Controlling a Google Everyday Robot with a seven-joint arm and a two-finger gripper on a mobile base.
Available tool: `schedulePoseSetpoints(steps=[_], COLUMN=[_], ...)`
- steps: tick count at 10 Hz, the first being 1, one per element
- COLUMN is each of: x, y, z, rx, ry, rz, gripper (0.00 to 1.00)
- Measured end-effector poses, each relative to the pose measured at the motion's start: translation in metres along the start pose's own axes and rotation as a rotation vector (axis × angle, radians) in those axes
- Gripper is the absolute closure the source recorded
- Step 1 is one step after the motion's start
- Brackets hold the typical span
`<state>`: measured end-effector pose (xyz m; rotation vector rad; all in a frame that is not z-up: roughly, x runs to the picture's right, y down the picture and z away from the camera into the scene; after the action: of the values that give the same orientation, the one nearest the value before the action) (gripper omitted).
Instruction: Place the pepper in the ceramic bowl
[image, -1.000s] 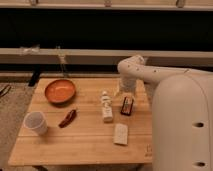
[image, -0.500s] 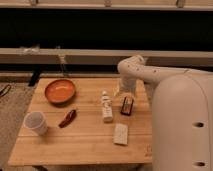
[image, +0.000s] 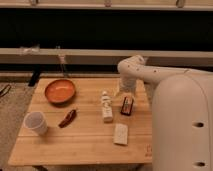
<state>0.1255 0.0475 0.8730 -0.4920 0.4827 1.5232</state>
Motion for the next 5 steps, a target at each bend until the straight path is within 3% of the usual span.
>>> schedulePoseSetpoints(steps=[5], x=[-0.0026], y=[0.0017], z=[-0.0043], rx=[0.012], ry=[-0.007], rz=[-0.024], gripper=[0.2])
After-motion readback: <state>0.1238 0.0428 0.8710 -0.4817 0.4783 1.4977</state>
